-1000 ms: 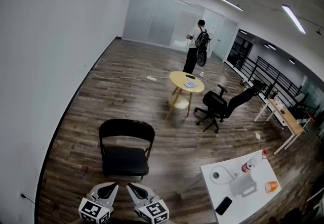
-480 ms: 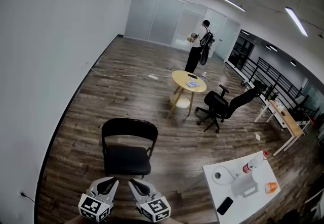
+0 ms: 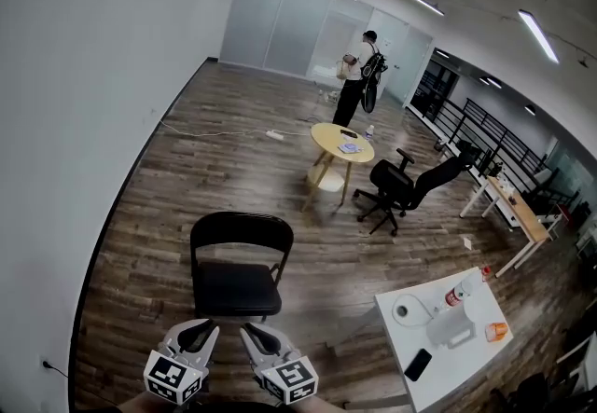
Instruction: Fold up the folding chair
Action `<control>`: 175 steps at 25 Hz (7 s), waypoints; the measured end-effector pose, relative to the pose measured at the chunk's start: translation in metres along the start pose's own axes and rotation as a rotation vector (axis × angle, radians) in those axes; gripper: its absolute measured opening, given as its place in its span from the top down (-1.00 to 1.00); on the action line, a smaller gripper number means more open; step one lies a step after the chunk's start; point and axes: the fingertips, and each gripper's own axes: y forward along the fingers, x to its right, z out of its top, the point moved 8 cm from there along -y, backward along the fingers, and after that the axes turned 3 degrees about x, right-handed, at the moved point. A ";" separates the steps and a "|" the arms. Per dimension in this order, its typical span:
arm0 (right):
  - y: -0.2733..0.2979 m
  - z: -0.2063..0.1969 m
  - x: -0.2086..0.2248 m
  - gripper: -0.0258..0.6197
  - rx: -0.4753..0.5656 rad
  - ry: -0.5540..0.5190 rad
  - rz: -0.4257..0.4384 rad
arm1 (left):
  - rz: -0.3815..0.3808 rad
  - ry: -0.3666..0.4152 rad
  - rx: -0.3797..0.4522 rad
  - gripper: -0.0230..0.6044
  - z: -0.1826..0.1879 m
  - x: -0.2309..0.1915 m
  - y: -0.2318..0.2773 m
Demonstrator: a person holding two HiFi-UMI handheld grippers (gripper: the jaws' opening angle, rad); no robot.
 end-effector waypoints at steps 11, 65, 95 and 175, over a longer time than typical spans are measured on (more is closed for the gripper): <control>-0.001 -0.004 -0.010 0.78 -0.012 0.021 -0.092 | -0.045 0.021 0.001 0.76 0.003 -0.022 -0.016; 0.073 -0.016 0.153 0.72 -0.050 0.140 -0.102 | -0.011 0.038 -0.057 0.45 0.022 -0.100 0.140; 0.140 -0.029 0.129 0.63 -0.092 0.207 -0.321 | -0.230 0.017 -0.095 0.29 0.017 -0.216 0.163; 0.165 -0.406 0.162 -0.19 -0.364 1.182 -0.775 | -0.500 0.582 -0.815 -0.20 -0.114 -0.334 0.381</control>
